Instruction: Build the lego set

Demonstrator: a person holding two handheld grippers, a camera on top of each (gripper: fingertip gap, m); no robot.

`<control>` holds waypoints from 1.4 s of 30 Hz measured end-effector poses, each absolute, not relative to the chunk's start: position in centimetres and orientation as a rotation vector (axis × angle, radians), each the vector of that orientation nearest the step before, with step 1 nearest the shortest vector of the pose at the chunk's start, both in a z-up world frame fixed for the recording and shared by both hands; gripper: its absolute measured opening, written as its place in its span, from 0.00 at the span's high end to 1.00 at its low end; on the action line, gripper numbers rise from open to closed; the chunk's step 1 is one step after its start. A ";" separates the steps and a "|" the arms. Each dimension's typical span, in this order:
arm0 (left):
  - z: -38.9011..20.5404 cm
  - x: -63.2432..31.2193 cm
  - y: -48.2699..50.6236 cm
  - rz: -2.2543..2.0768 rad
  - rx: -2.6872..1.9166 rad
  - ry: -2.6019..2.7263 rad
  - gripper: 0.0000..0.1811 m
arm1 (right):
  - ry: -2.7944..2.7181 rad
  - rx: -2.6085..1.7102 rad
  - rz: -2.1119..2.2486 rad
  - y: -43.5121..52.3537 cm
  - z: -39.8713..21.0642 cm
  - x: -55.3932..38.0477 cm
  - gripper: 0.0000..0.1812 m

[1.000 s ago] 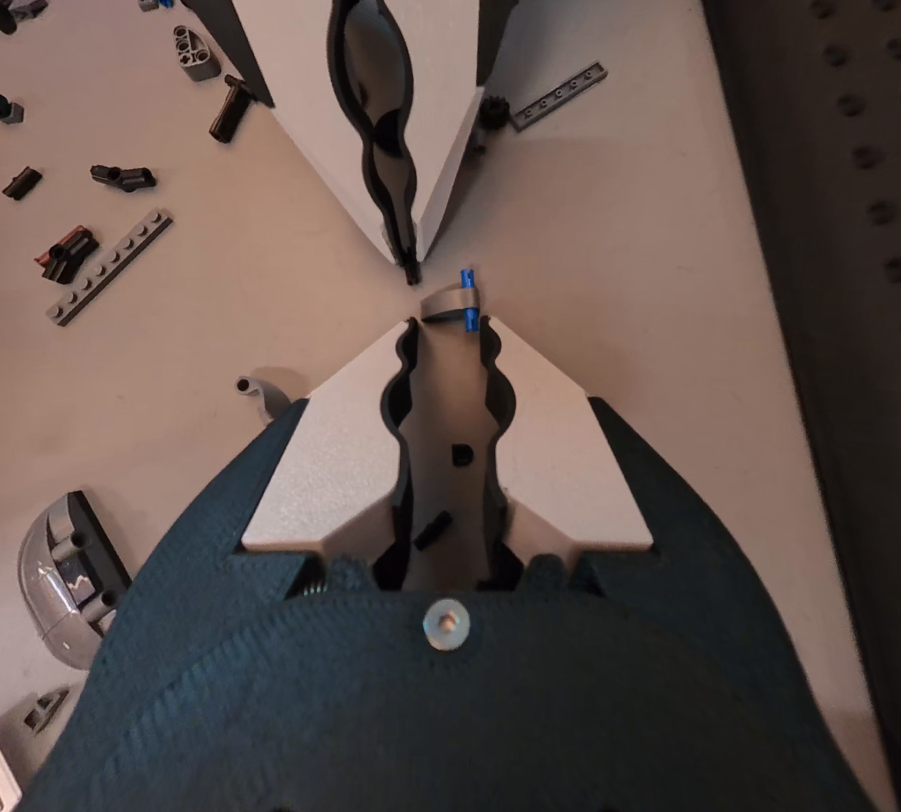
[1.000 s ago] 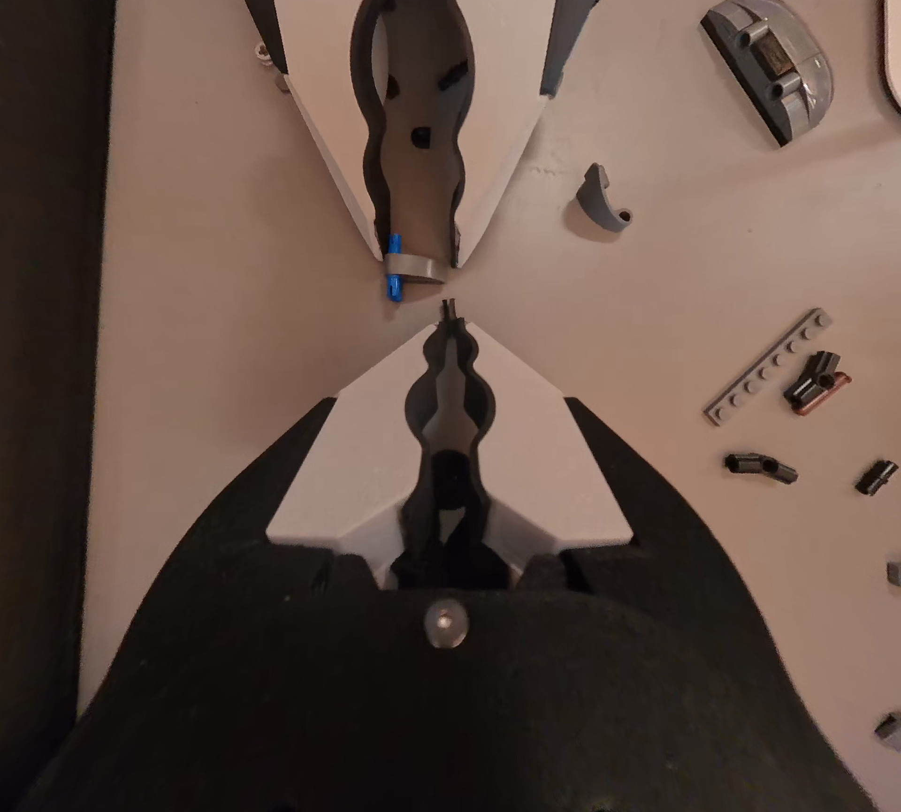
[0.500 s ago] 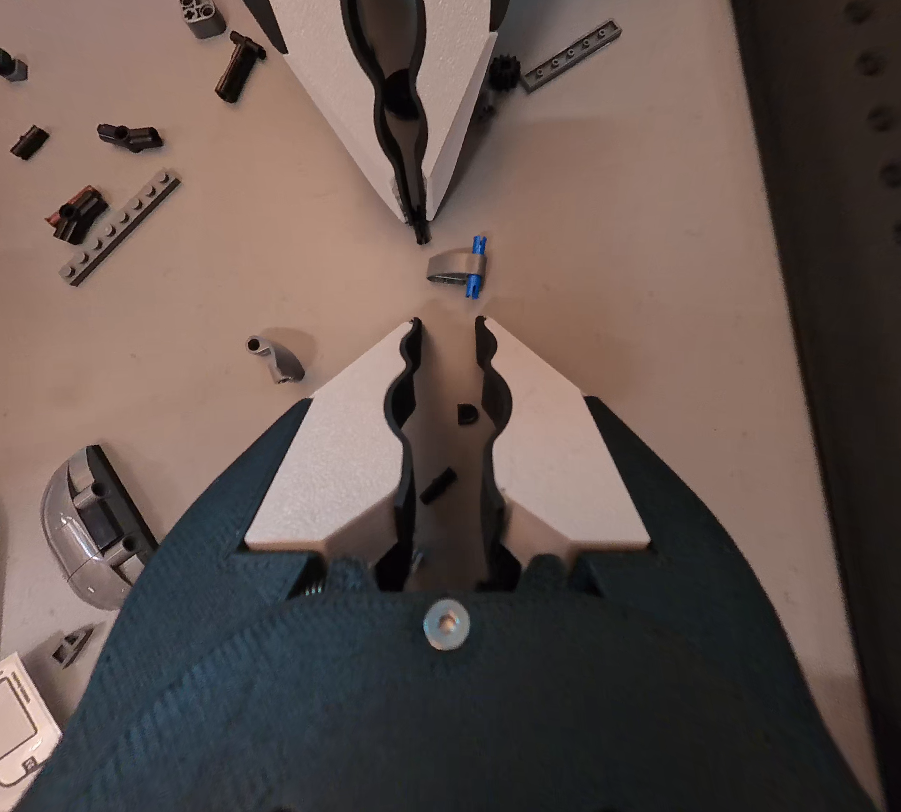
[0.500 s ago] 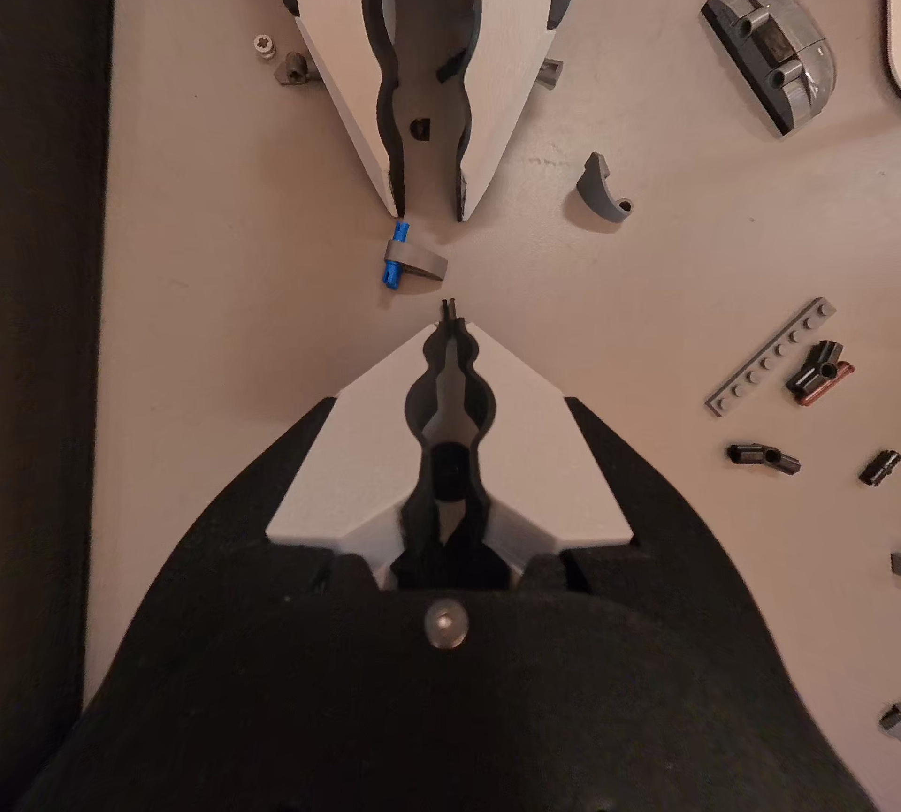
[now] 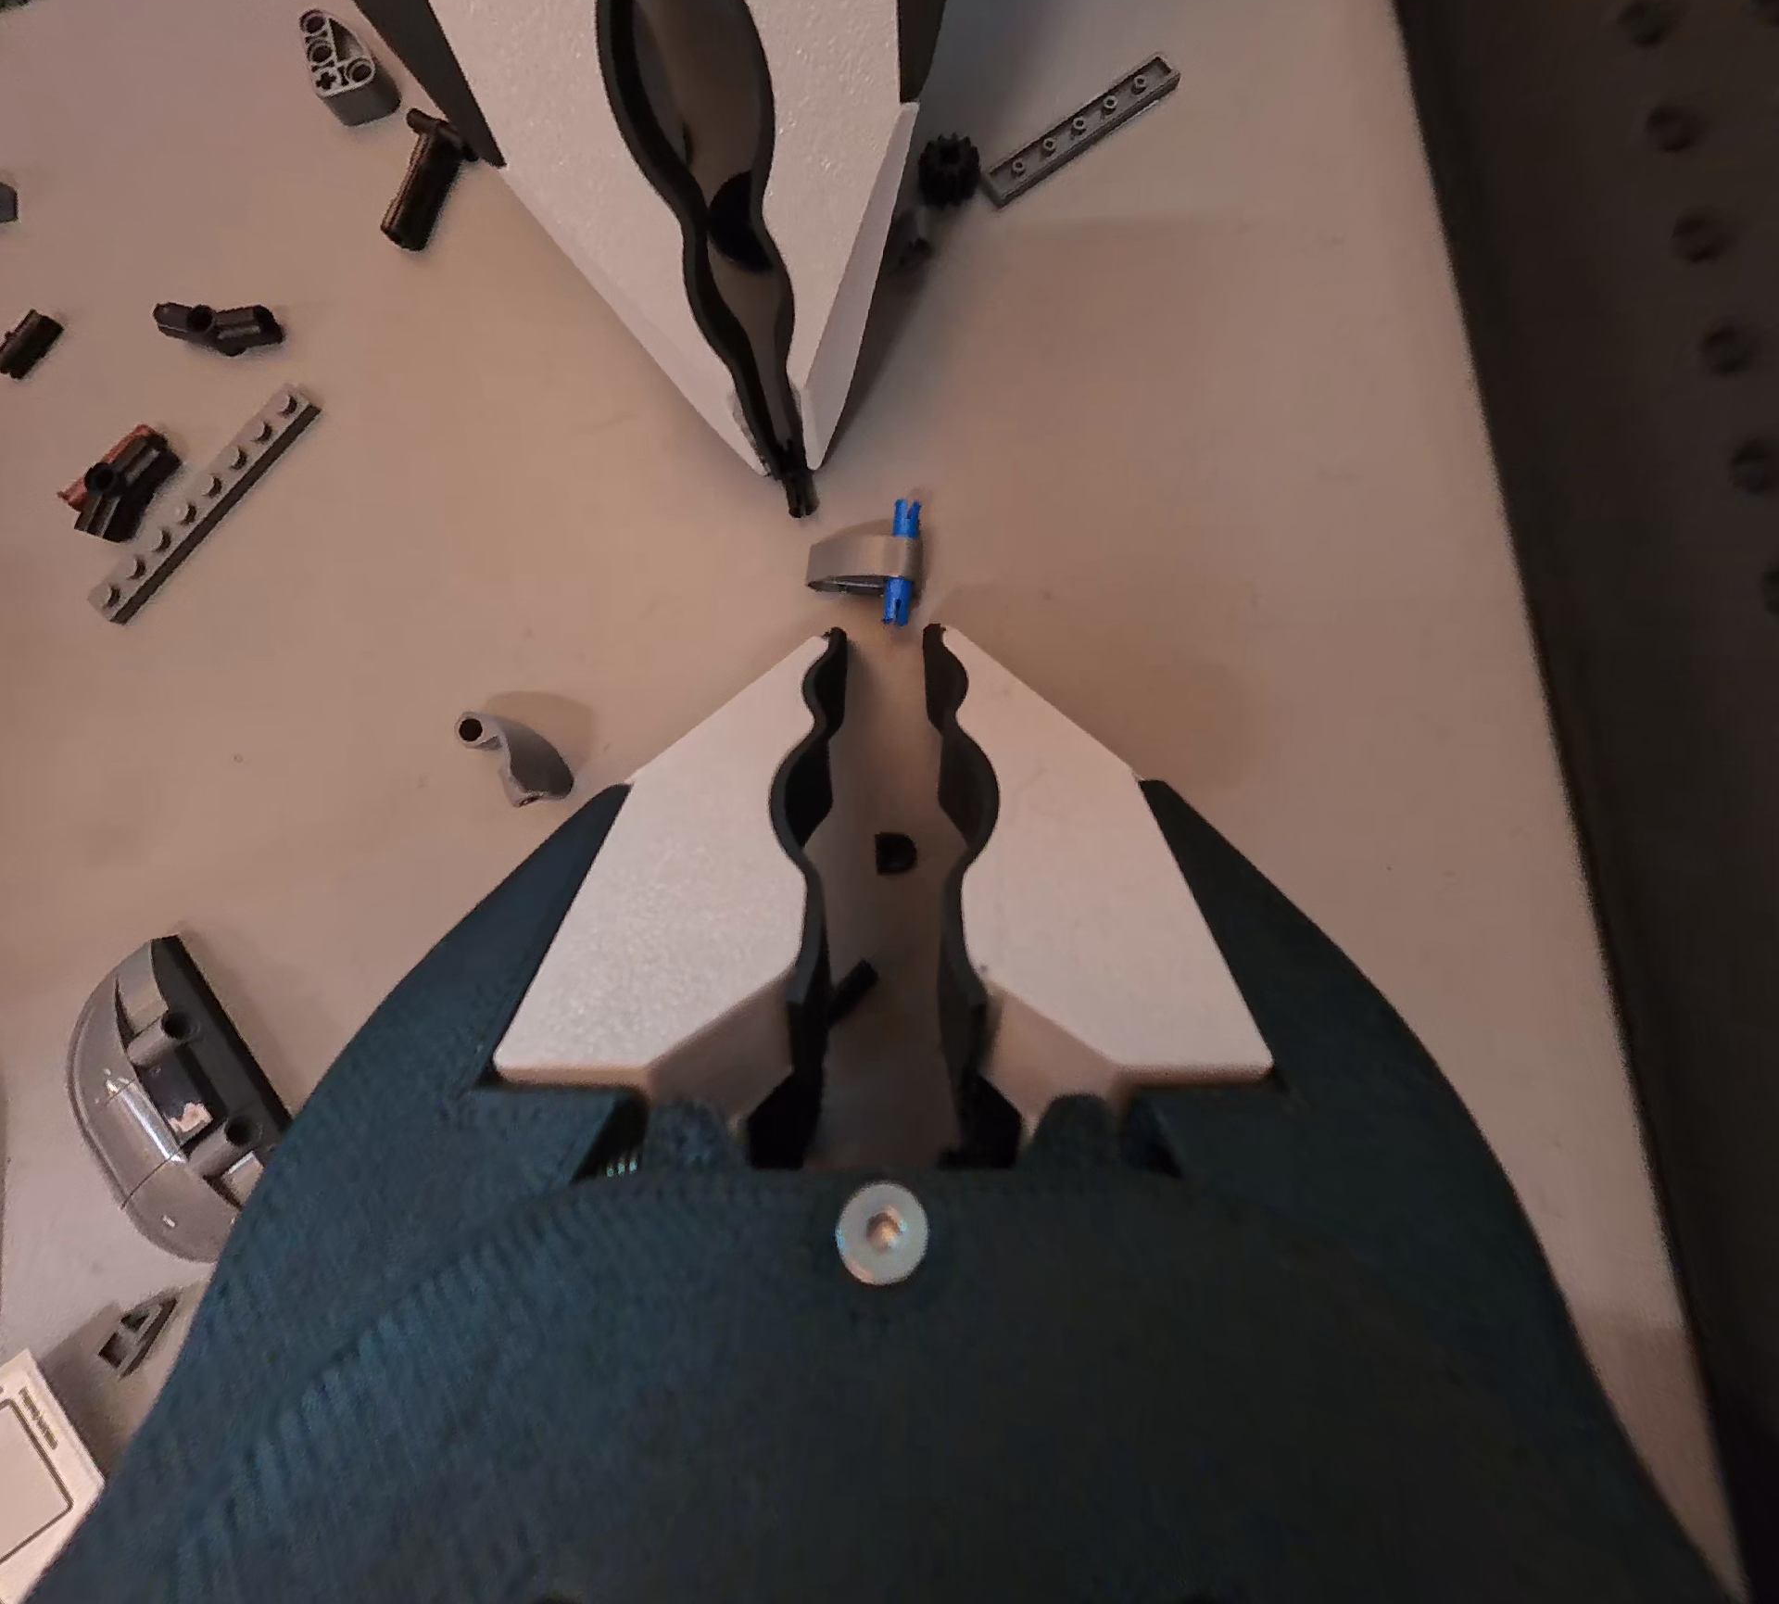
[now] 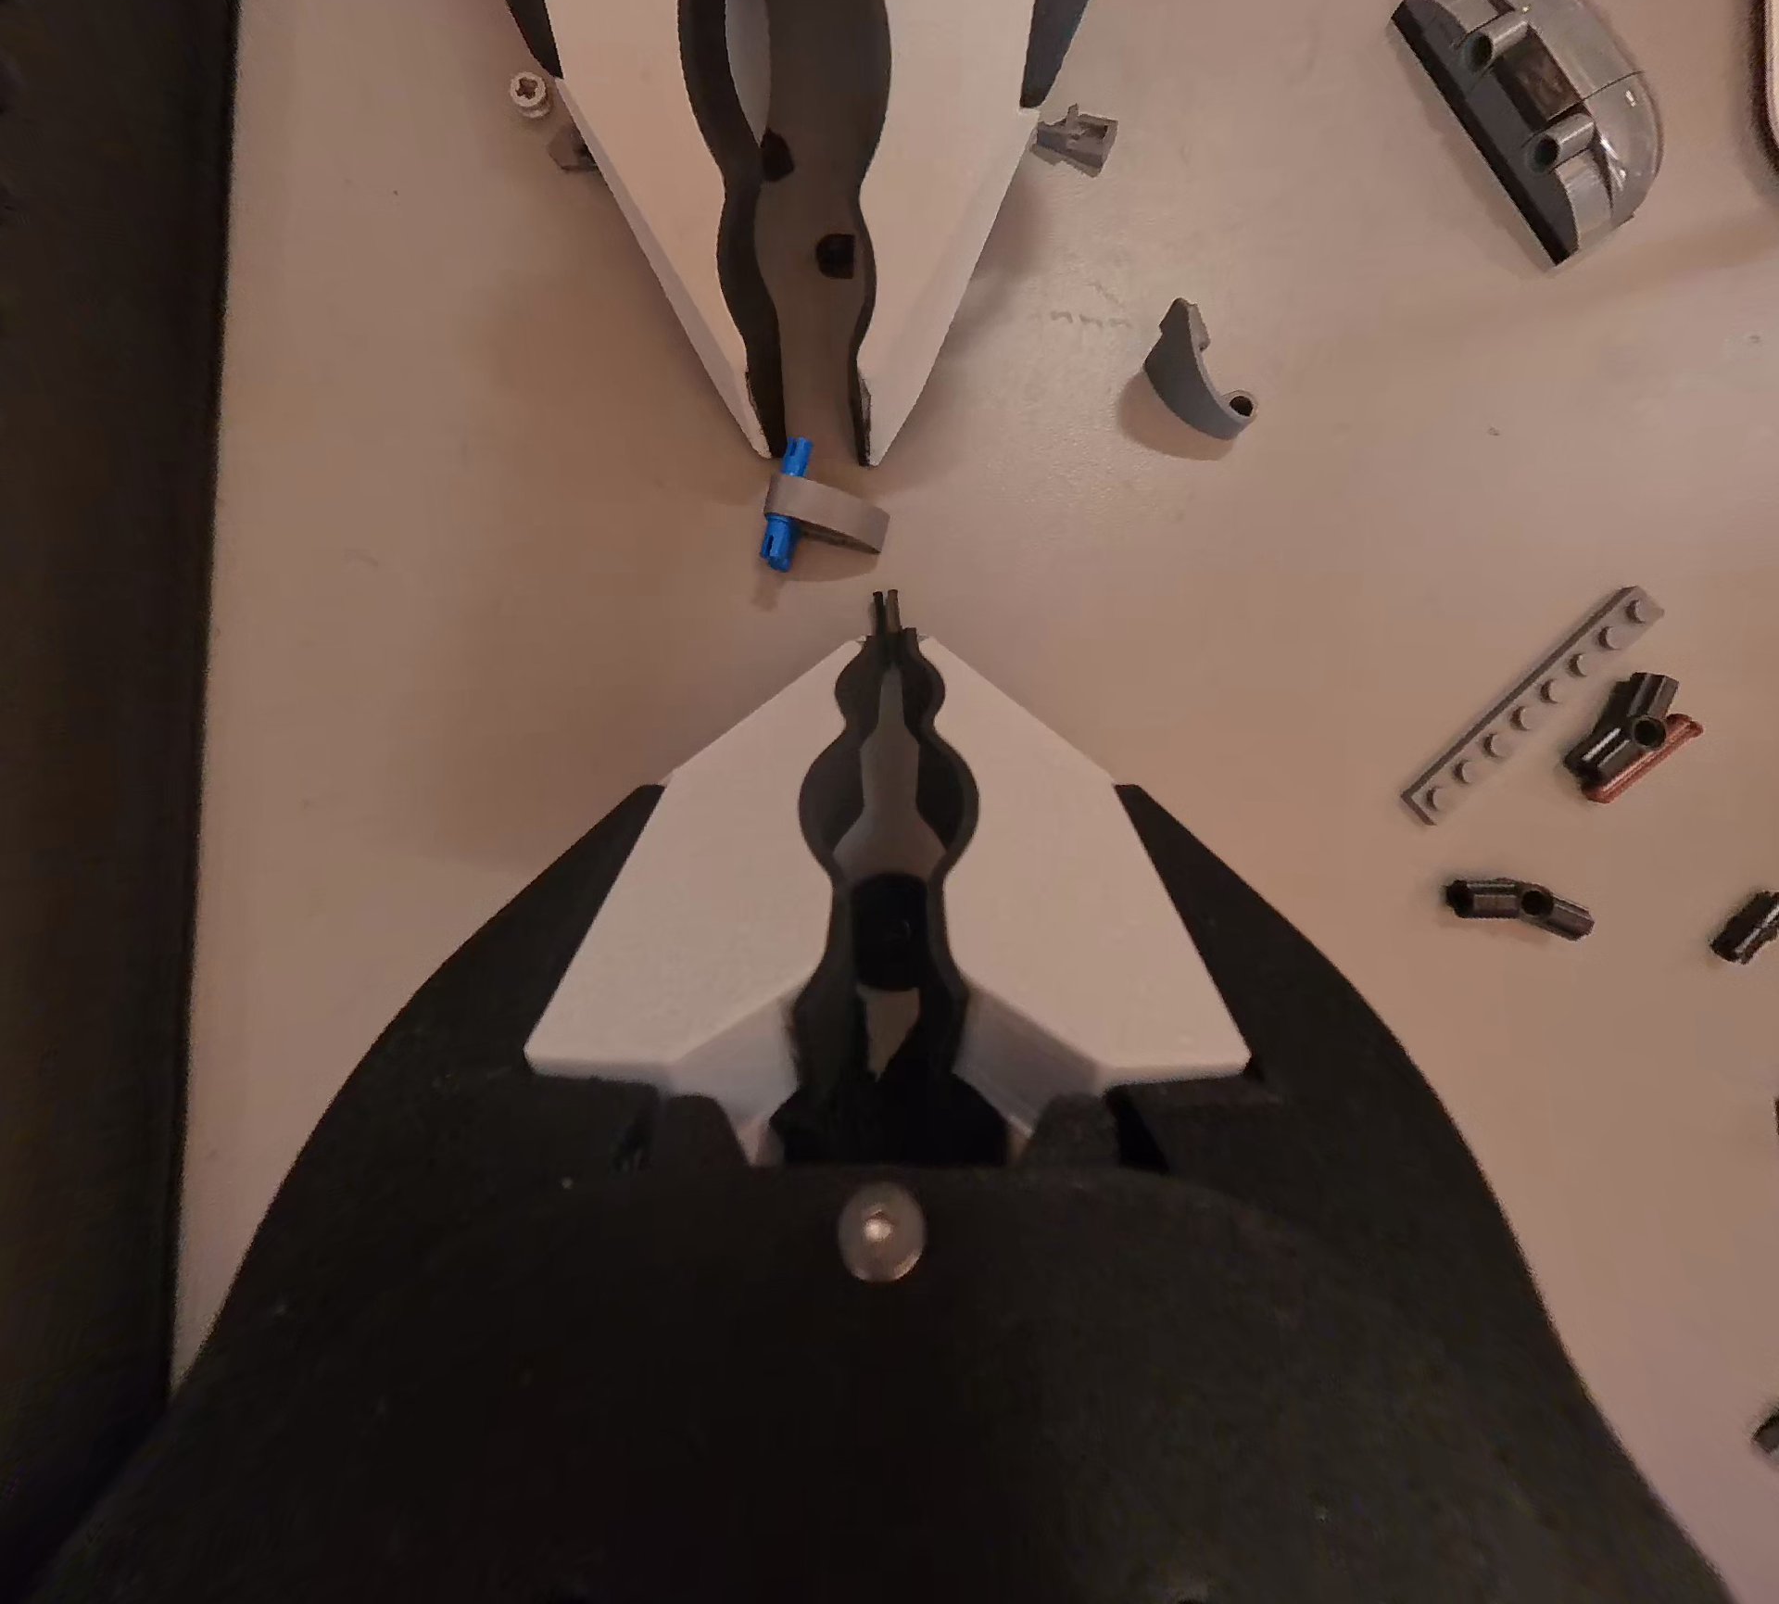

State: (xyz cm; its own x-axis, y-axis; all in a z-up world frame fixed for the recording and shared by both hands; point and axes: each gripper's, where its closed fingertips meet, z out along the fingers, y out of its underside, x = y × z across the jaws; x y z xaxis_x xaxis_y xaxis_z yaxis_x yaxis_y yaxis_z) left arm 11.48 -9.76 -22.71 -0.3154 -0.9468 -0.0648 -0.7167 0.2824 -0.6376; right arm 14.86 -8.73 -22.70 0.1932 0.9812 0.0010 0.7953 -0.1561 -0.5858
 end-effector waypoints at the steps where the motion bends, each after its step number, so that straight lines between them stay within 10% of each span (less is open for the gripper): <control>1: -22.7 11.5 -9.9 -0.712 -1.490 2.128 0.92 | -1.656 -2.013 0.535 -8.7 -22.7 14.9 0.99; 42: -22.1 12.0 -9.9 -0.756 -1.469 2.093 0.88 | -1.649 -2.015 0.549 -8.8 -22.7 14.8 0.99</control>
